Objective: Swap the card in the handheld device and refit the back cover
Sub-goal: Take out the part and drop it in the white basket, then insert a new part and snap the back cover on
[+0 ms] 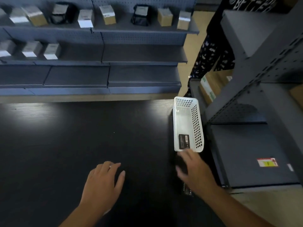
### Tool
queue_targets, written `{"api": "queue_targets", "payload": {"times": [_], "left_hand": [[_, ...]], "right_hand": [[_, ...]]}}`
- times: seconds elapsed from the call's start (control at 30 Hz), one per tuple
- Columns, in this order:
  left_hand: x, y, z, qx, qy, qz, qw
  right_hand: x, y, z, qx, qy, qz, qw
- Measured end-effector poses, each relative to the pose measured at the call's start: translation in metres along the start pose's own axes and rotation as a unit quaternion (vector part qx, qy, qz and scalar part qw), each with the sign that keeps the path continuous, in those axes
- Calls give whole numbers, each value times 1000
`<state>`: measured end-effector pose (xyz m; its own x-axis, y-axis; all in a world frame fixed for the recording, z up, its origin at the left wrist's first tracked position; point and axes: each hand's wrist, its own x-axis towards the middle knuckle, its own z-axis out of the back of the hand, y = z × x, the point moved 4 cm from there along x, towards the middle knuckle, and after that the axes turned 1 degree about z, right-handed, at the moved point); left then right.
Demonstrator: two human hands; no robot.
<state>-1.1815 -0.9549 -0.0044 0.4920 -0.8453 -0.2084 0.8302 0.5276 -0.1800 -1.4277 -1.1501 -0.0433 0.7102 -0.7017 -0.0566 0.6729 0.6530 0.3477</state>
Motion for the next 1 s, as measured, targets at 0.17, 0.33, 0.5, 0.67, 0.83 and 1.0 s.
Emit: {"api": "queue_targets", "payload": {"times": [0.17,0.33,0.5,0.67,0.83,1.0], "left_hand": [[-9,19,4,8,-4,-1,1000],[-38,42,6,-11,-13,38,999],[-78,60,-8,-19,-10,104,994],[-117,79,-2,-30,-34,157,987],[-147,110,29,-38,-42,163,985],[-179,163,66,-46,-87,159,982]], "right_hand": [[-73,-37,-68,-17,243,-39,969],[-72,-47,-86,-104,246,-4,964],[-64,-44,-81,-135,205,7,970],[-61,-3,-47,-55,187,28,980],[-30,110,-17,-38,193,145,970],[-7,269,26,-29,153,260,953]]}}
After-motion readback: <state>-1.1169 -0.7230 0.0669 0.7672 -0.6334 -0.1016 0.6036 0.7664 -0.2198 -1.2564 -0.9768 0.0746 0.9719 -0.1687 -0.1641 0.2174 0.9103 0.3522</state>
